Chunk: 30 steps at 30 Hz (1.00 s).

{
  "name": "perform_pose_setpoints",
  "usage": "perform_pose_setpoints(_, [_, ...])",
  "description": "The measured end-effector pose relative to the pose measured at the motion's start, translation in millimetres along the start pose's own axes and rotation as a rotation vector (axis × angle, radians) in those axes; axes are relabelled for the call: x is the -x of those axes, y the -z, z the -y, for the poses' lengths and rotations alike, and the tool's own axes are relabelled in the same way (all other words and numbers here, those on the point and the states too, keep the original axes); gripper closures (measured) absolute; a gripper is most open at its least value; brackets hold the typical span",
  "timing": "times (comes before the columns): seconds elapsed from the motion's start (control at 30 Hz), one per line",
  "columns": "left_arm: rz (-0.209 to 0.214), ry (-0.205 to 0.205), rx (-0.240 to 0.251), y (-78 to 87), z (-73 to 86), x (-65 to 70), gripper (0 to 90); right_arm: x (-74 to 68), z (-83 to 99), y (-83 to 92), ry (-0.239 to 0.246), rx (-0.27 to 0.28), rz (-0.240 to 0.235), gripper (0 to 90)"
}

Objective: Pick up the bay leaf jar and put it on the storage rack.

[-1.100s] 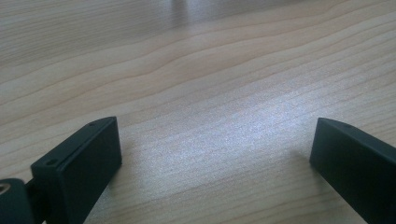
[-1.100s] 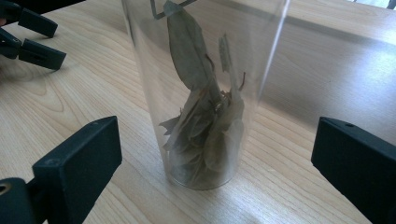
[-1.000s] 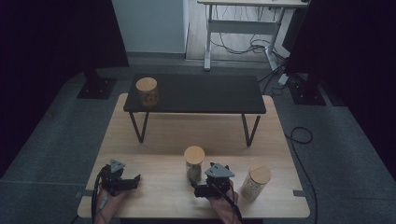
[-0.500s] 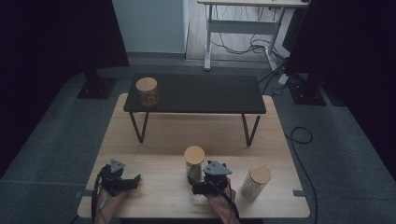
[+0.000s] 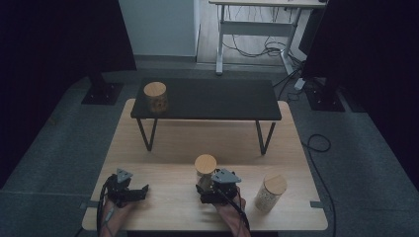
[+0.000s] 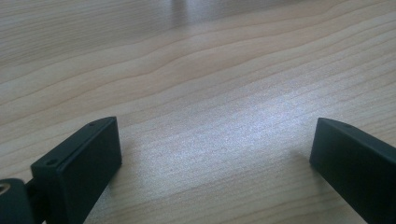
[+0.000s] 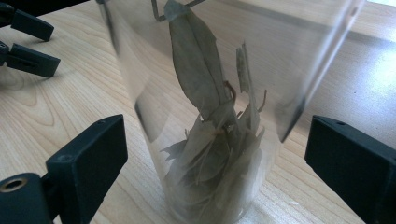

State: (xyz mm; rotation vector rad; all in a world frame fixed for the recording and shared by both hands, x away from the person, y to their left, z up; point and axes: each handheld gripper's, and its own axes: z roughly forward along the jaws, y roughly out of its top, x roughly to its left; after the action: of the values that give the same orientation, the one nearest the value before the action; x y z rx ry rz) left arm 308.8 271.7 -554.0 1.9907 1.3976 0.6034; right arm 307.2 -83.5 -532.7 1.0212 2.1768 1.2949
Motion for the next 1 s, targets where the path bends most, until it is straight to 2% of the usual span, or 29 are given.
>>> perform_pose_setpoints(0.43, [0.000,0.000,-0.001,0.1,0.0,0.0,1.7,2.4,2.6,-8.2,0.009,0.011,0.011,11.5])
perform_pose_setpoints(0.73, [0.001,-0.001,-0.001,0.1,0.1,0.0,1.7,2.2,1.8,-12.5,0.010,0.025,-0.015,15.2])
perform_pose_setpoints(1.0, [0.002,-0.002,-0.001,0.2,0.1,-0.1,1.7,2.8,-1.2,-10.4,0.007,0.041,-0.029,23.6])
